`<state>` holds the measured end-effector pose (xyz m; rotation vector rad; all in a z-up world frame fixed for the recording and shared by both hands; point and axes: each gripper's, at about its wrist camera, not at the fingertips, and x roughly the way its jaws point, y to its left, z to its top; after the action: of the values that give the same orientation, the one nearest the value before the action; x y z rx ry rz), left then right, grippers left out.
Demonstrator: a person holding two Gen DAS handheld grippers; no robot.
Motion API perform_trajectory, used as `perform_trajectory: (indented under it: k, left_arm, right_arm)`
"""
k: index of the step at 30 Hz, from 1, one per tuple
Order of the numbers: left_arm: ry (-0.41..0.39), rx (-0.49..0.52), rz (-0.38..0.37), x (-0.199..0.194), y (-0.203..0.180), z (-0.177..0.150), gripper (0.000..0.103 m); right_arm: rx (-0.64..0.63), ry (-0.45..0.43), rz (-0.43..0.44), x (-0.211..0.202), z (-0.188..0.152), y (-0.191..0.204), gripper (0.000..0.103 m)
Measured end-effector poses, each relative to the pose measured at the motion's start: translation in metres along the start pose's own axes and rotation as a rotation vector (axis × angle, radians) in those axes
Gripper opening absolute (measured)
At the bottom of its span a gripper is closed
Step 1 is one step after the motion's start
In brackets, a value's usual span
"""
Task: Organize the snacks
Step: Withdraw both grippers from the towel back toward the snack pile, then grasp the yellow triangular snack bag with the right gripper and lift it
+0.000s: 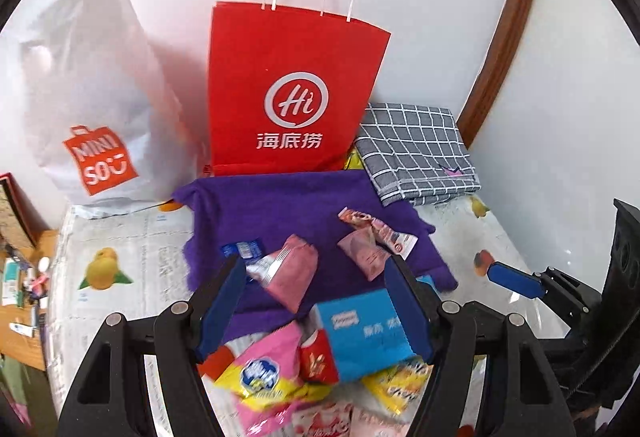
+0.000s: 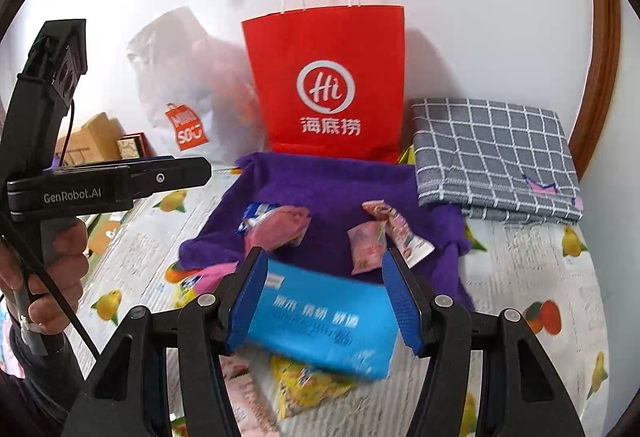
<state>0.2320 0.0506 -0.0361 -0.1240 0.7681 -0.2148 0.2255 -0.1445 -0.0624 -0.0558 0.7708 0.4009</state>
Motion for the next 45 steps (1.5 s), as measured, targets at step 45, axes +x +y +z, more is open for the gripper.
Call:
perform_trajectory:
  k: [45]
  left_arm:
    - [0.081,-0.111,0.040,-0.022,0.047,-0.119,0.067]
  right_arm:
    - [0.075,0.205,-0.090,0.071,-0.119,0.019,0.059]
